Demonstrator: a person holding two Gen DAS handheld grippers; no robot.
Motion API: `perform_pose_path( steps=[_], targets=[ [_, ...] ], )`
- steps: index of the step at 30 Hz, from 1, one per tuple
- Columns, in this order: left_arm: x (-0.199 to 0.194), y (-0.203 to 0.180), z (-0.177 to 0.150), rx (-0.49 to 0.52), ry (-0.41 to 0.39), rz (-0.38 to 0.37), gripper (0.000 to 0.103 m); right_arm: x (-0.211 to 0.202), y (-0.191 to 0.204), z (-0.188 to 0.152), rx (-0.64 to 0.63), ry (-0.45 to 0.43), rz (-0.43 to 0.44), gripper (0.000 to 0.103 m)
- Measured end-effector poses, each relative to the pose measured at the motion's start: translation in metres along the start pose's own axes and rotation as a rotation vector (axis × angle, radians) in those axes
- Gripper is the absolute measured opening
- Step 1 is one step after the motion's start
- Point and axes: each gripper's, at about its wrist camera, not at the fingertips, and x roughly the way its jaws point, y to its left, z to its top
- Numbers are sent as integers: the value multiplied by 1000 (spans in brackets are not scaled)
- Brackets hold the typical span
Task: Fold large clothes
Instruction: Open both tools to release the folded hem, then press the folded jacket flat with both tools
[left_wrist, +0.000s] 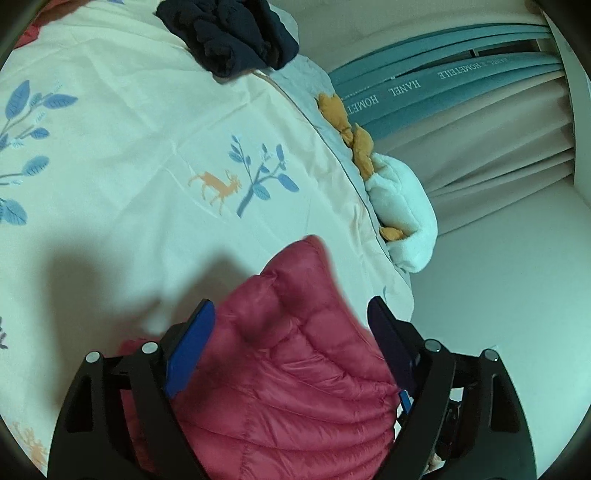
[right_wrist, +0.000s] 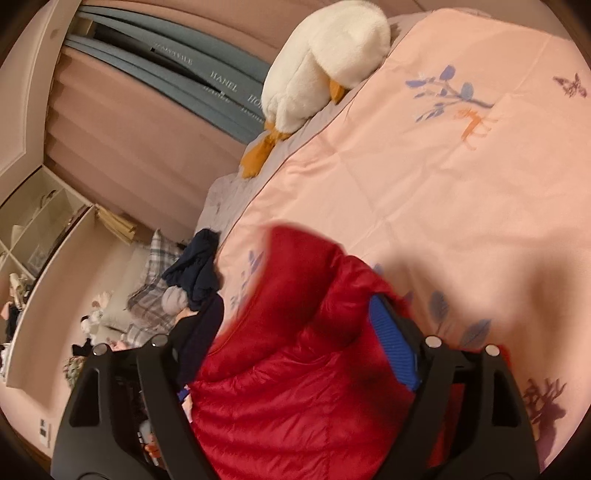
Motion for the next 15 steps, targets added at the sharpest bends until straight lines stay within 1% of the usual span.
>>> perform_pose_path(
  steps=[3, 5, 7, 13, 15],
  targets=[
    [-3, 5, 0, 3, 4, 17, 84, -2, -4, 2, 3, -4, -22, 83],
    [-4, 4, -4, 32, 19, 40, 84, -5, -2, -2, -30, 1, -36, 83],
    [-4, -5, -13, 102, 39, 75, 84, -8, 5, -7, -89, 11, -60, 83],
    [4, -39, -49, 362, 85, 171, 84, -8, 44, -42, -389, 73, -164, 83],
    [6, -43, -58, 413, 101, 199, 84, -5, 51, -54, -462, 90, -193, 83]
  ],
)
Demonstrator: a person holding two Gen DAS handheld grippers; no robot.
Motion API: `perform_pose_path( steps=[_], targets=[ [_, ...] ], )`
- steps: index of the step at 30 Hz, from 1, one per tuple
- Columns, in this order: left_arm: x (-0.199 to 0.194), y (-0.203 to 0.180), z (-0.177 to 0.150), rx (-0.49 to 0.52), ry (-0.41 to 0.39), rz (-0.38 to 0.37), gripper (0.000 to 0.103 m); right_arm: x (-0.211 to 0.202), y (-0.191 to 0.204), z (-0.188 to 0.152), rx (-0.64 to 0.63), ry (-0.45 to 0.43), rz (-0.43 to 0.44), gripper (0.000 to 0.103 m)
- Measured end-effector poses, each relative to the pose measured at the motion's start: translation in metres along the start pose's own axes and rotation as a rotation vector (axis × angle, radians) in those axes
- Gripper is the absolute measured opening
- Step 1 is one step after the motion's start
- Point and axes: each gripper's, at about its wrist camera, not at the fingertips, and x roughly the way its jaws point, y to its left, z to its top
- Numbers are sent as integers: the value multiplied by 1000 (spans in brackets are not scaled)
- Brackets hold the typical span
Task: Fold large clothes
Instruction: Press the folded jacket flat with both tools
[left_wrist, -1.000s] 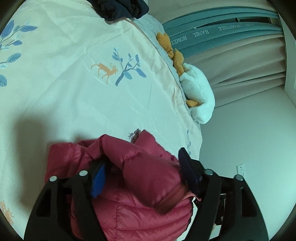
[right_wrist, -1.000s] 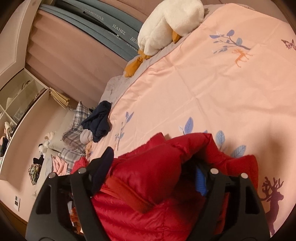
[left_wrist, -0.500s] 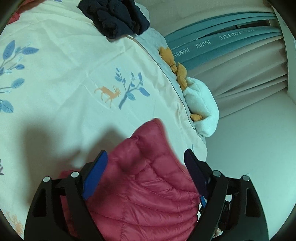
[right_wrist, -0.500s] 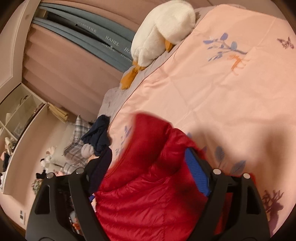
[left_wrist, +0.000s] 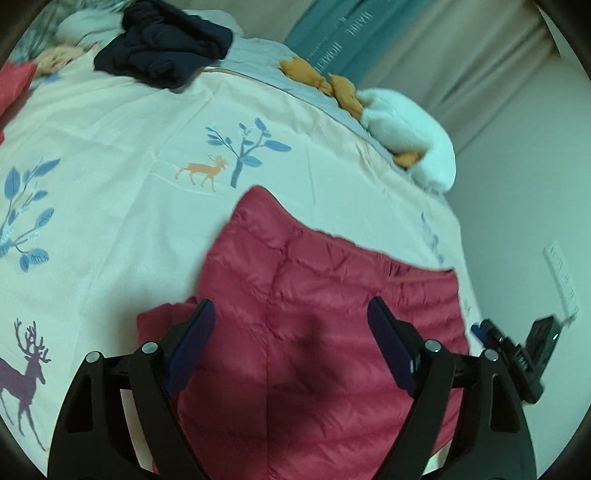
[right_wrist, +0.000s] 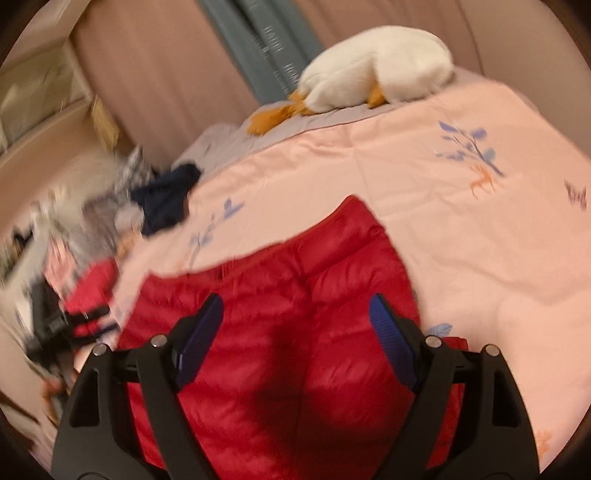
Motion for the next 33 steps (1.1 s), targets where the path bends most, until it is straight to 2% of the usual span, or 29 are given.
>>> perform_pose_path(
  steps=[6, 12, 25, 33],
  targets=[
    [6, -12, -29, 143, 43, 88, 84, 9, 17, -24, -133, 65, -50, 83],
    [10, -9, -50, 204, 79, 121, 85, 22, 19, -45, -205, 112, -124, 80],
    [12, 5, -60, 161, 111, 74, 85, 26, 11, -58, -176, 149, -102, 80],
    [0, 5, -65, 155, 99, 93, 85, 9, 17, -59, -185, 119, -111, 81]
  ],
)
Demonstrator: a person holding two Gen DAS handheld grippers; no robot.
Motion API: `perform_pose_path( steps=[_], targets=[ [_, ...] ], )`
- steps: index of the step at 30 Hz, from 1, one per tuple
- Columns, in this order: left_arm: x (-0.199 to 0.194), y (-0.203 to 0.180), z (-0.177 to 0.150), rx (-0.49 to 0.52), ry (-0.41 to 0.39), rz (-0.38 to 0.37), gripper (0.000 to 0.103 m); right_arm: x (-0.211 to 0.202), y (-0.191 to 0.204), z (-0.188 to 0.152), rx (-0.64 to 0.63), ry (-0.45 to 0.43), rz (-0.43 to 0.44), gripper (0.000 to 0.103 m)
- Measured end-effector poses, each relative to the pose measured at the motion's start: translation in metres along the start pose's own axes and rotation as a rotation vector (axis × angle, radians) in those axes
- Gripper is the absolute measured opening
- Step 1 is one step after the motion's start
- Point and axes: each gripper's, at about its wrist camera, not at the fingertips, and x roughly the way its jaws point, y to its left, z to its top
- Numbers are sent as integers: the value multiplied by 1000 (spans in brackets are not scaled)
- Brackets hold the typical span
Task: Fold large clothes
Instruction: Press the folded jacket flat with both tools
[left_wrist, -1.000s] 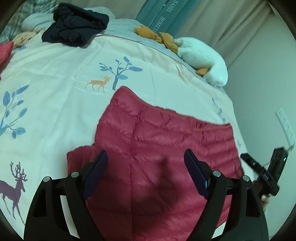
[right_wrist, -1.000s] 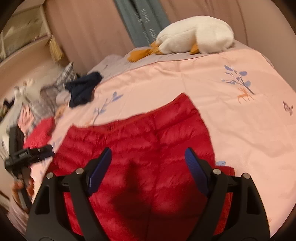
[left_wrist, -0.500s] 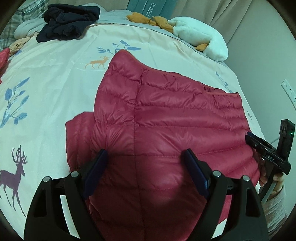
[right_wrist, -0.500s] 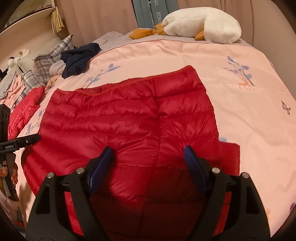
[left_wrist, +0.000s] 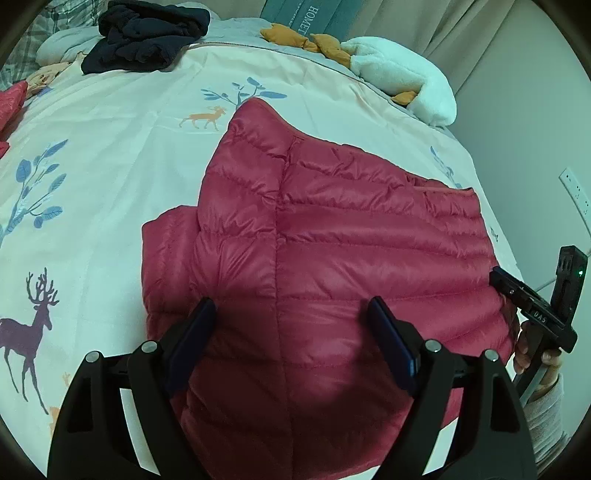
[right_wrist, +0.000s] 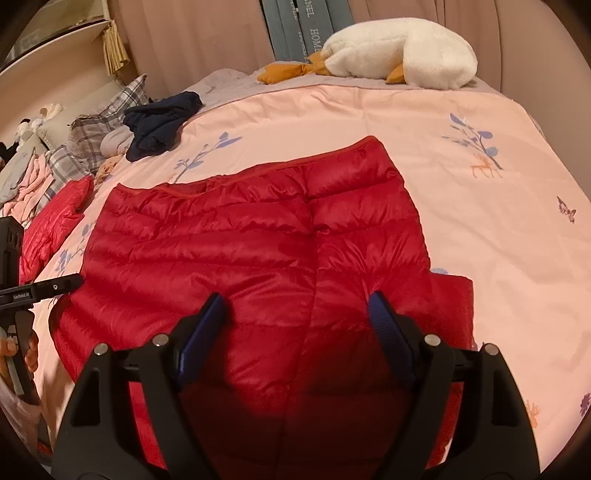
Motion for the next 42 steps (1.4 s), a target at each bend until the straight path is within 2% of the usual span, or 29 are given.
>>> perform_pose_path(
  steps=[18, 22, 27, 42],
  targets=[
    [-2, -4, -8, 30, 1, 71, 85, -3, 0, -9, 1, 20, -17, 82],
    [-1, 0, -8, 21, 9, 91, 93, -5, 0, -10, 4, 20, -18, 82],
    [0, 6, -11, -5, 18, 68, 93, -6, 0, -11, 3, 21, -21, 82],
    [-2, 3, -13, 6, 17, 81, 93, -7, -2, -11, 1, 22, -21, 82]
  ],
)
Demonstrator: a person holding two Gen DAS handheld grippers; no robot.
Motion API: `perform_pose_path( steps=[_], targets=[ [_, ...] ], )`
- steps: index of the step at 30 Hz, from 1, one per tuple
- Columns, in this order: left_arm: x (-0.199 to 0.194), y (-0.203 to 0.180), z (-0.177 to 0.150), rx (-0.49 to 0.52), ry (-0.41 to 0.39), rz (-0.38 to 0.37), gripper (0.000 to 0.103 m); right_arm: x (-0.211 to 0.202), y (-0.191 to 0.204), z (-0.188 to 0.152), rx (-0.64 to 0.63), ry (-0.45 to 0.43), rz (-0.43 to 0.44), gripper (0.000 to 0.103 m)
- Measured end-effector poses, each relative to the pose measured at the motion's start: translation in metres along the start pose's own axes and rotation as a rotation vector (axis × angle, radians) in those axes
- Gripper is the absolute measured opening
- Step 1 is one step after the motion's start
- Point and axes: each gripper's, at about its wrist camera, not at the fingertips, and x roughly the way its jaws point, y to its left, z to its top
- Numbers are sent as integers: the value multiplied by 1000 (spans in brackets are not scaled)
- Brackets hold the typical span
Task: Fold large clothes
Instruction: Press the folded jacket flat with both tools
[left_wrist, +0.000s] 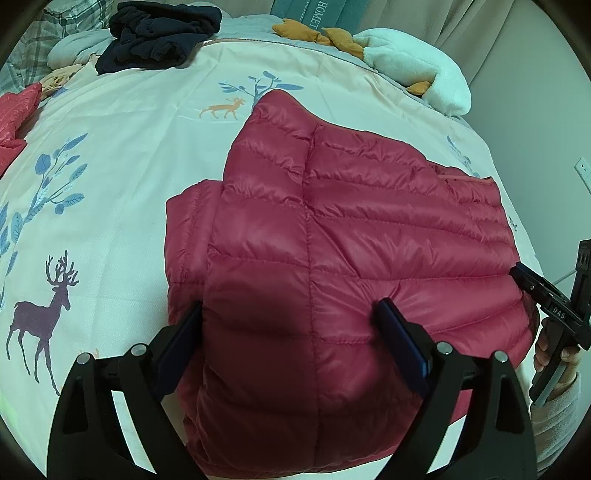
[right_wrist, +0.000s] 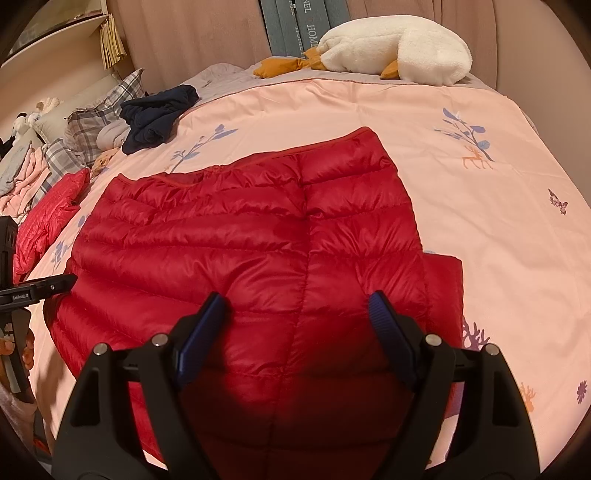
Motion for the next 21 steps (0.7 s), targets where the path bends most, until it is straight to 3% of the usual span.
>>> perform_pose_path(
  steps=[21],
  targets=[
    [2, 0, 1, 10, 3, 11, 93, -2, -6, -2, 2, -1, -5, 82]
  ],
)
